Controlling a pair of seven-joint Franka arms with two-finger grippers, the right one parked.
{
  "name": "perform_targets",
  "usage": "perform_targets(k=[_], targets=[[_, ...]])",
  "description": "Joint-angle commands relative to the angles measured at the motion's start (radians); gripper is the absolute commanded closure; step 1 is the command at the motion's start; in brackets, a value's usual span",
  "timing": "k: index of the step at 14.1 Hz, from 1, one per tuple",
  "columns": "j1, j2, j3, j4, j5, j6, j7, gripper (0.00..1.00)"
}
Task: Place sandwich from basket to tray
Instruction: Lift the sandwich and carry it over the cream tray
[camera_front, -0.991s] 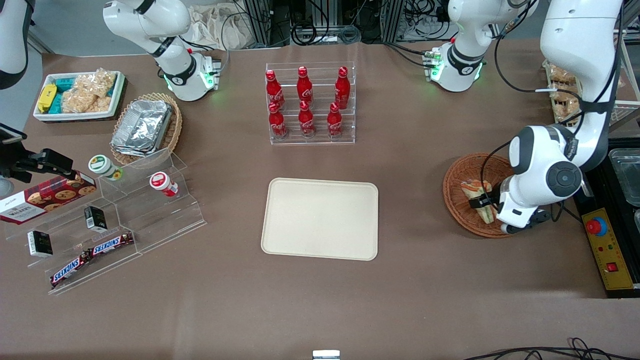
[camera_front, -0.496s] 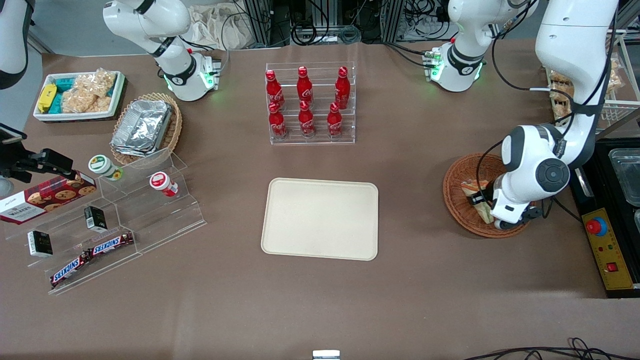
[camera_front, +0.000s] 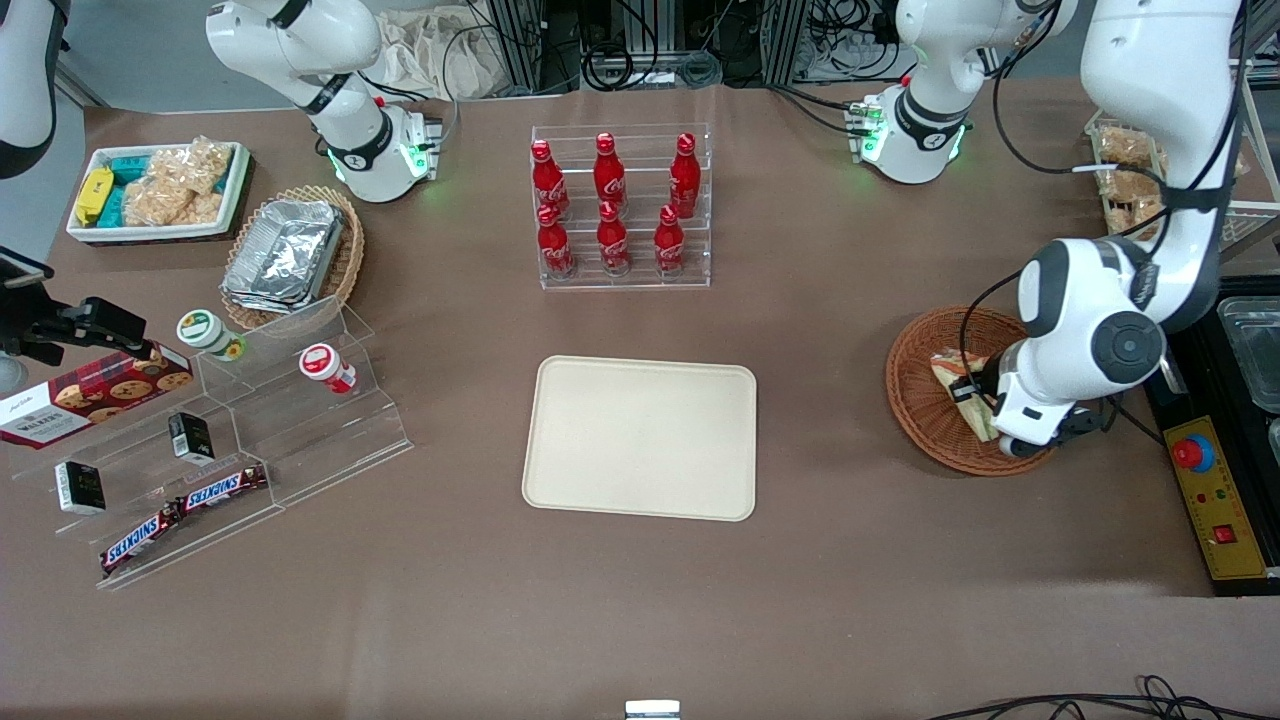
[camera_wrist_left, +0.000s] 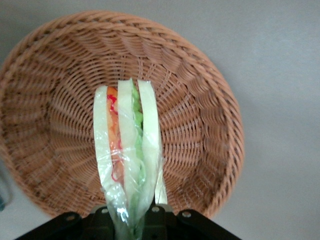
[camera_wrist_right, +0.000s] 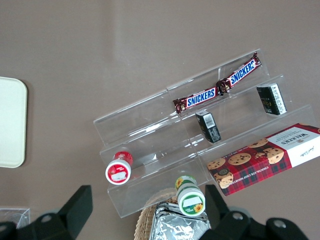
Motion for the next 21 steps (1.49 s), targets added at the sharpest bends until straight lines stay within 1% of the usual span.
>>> perform_targets(k=[1,3,4,5,6,8,10,12,17,19,21], targets=[[-0.007,-0.013,-0.021,0.232,0.0,-0.269,0.003,1.0],[-0.009,0.006,-0.024,0.437,0.005,-0.432,0.029,1.0],[-0.009,0.012,-0.025,0.504,0.005,-0.474,0.054,1.0],[-0.009,0.011,-0.035,0.535,0.002,-0.479,0.077,1.0],[-0.009,0.012,-0.047,0.541,0.0,-0.479,0.092,1.0],[-0.015,0.024,-0.102,0.541,0.005,-0.467,0.095,1.0],[-0.049,0.078,-0.159,0.546,0.006,-0.442,0.092,1.0],[-0.117,0.122,-0.165,0.544,0.006,-0.364,0.078,1.0],[-0.276,0.271,-0.163,0.547,0.012,-0.175,-0.035,1.0],[-0.319,0.323,-0.162,0.553,0.04,-0.16,-0.059,1.0],[-0.361,0.404,-0.162,0.63,0.063,-0.158,-0.09,1.0]])
